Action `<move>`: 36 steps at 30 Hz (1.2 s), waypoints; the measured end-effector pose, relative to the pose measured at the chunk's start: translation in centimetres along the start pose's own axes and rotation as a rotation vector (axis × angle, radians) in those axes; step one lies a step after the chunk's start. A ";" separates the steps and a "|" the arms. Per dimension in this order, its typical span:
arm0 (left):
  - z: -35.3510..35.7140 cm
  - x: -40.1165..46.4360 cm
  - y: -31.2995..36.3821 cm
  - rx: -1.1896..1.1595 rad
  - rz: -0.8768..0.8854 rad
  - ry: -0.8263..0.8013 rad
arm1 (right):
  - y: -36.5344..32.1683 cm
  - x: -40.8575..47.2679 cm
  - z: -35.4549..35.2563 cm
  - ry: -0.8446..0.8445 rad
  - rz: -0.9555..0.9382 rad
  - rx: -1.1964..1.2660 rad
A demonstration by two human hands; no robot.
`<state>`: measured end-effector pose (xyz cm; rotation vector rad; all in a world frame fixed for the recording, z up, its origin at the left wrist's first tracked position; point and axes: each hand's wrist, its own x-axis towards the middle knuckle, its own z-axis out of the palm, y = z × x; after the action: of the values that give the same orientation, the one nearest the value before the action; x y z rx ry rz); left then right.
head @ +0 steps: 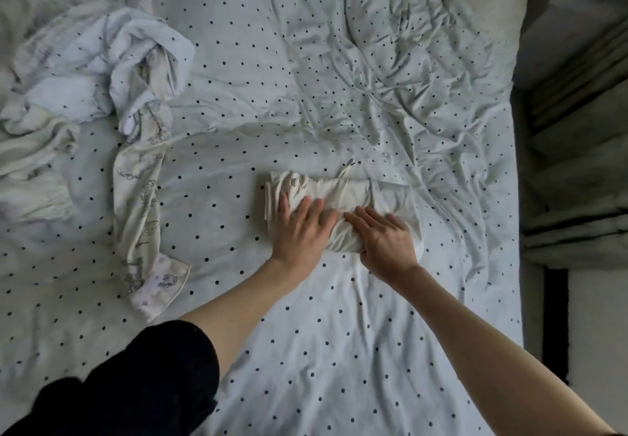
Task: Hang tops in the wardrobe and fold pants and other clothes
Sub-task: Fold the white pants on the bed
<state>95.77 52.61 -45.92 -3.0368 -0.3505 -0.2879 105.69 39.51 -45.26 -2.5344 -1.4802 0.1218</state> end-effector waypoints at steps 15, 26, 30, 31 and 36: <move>-16.6 -16.5 -6.6 -0.274 -0.496 -0.283 | -18.5 -0.4 -11.8 -0.431 -0.398 -0.160; -29.3 -43.7 0.0 -0.286 -1.202 -0.165 | -40.9 -14.5 -14.1 -0.483 -1.076 -0.261; -33.2 -55.4 4.4 -0.279 -1.430 -0.172 | -50.2 -23.1 -12.7 -0.520 -1.354 -0.311; -34.1 -58.2 5.7 -0.279 -1.482 -0.167 | -52.4 -25.4 -12.4 -0.534 -1.419 -0.313; -39.1 -71.1 12.8 -0.293 -1.803 -0.126 | -62.6 -38.0 -11.8 -0.562 -1.678 -0.263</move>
<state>23.77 21.06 -21.99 -1.8675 -2.9678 -0.1623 35.58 34.75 -21.35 -0.5900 -3.3260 0.3563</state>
